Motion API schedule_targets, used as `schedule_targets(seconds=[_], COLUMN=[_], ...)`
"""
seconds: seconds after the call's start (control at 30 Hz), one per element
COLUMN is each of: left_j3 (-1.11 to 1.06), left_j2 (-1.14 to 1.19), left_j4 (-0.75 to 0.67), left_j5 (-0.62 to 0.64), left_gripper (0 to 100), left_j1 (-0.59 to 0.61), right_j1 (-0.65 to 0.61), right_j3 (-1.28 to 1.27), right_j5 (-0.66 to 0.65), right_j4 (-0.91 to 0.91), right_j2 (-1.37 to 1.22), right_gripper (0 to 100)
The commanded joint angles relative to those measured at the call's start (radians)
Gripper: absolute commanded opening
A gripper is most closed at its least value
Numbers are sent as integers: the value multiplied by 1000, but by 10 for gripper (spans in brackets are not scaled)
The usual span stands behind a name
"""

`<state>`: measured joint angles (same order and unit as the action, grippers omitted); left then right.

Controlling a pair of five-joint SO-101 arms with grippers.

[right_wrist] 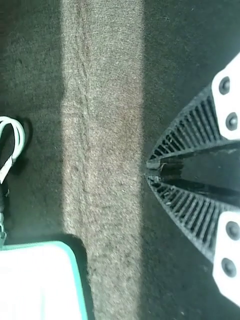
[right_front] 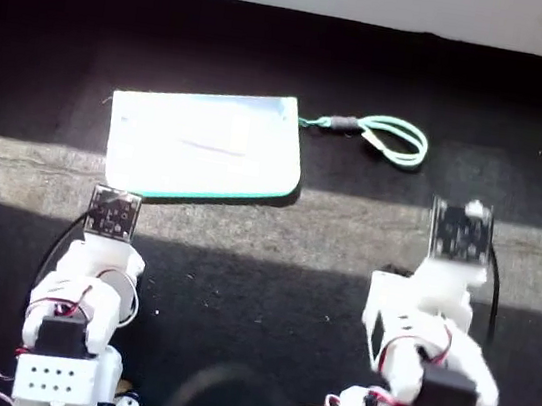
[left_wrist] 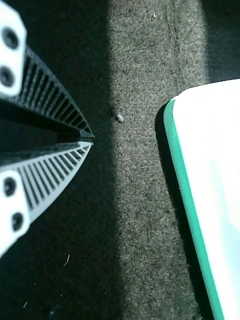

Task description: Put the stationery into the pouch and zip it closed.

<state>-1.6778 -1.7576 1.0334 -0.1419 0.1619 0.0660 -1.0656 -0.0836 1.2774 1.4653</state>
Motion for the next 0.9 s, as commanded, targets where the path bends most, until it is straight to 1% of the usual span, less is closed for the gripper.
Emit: schedule_targets(seconds=[0.0, 0.07, 0.13, 0.2, 0.3, 0.37, 0.43, 0.87], left_j3=[-8, -15, -19, -19, -19, -19, -19, -19], left_j2=[-73, -53, -39, -44, -42, -42, -42, -42], left_j4=[32, 44, 64, 147, 301, 305, 305, 305], left_j5=[-3, -3, -2, -2, -2, 0, 0, -2], left_gripper=[7, 7, 7, 7, 7, 7, 7, 7], left_j1=[-21, -21, -21, -21, -19, -7, -5, -8], right_j1=[19, 18, 21, 22, 16, 15, 5, 5], right_j3=[-414, -584, -645, -656, -654, -671, -728, -743], right_j5=[12, 12, 14, 40, 127, 157, 153, 160], right_j4=[-156, -193, -216, -209, -119, -62, -27, -30], right_j2=[314, 398, 340, 302, 311, 332, 357, 369], right_gripper=[22, 22, 22, 22, 22, 22, 22, 22])
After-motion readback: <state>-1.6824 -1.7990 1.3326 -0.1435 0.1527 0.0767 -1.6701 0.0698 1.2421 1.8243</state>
